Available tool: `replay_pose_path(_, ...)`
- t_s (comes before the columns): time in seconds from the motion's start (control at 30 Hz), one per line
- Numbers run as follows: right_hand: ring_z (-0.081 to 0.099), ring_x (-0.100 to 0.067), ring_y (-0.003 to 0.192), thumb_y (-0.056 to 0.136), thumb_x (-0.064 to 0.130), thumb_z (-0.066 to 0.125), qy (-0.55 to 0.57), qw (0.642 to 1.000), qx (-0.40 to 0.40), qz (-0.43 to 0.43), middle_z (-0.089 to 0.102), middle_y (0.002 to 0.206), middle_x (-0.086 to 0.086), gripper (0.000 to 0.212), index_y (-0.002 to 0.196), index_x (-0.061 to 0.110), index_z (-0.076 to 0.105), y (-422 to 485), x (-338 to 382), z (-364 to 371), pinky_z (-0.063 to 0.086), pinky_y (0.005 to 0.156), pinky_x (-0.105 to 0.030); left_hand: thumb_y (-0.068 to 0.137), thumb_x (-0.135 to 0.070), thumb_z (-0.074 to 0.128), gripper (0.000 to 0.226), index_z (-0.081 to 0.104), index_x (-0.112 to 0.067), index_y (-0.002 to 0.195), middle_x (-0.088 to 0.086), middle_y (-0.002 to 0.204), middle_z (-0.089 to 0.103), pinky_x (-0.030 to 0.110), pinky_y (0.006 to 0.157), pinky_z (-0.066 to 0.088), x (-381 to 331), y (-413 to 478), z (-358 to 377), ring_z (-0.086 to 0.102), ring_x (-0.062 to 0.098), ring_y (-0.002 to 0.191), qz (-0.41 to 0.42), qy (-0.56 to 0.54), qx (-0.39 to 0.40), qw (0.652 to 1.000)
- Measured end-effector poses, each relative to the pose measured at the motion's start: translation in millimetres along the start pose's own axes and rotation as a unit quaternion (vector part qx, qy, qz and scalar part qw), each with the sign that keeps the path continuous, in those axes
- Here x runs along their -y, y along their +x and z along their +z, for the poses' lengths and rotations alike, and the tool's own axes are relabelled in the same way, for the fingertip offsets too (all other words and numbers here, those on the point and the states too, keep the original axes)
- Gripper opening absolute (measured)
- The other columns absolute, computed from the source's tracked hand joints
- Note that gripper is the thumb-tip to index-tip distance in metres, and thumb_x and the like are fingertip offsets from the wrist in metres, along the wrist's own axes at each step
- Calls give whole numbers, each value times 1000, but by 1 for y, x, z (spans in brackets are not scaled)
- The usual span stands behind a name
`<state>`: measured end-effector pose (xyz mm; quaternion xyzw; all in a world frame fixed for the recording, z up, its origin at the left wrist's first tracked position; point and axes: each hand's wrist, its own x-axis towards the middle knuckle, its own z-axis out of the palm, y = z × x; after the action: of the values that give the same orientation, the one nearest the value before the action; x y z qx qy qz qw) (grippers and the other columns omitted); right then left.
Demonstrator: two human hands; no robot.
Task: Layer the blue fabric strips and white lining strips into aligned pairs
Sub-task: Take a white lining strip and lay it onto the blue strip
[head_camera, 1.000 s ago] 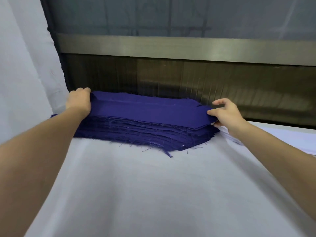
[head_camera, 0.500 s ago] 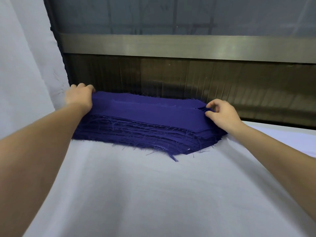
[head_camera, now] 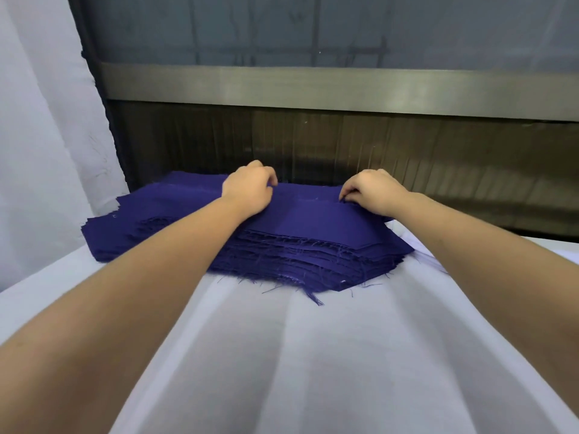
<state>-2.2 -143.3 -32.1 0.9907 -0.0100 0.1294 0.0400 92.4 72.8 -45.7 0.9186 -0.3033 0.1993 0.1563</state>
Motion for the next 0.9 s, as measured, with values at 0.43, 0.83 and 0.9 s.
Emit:
replay_pose_path(0.43,56,-15,85,79,5,71,379,898,-76,210,63,74,4,24,63,23,66,5,9,-11,40,75,-24,93,-34,54,24,62,-20,110,3,117,54,30,76,44,-15,-1,12,55,19,101,23,-58,0,998)
replay_pose_path(0.83,60,-14,90,85,11,65,342,887,-208,230,63,85,6,18,72,22,64,17,15,-20,48,76,-28,87,-32,61,43,51,-23,128,4,129,52,40,95,38,-46,8,16,45,29,119,-39,-65,-12,997)
replay_pose_path(0.9,57,-13,86,87,12,63,334,888,-220,226,63,88,5,14,77,22,63,15,17,-21,43,72,-27,92,-23,54,36,52,-21,128,6,128,53,38,92,37,-46,7,17,44,31,117,-42,-19,-47,998)
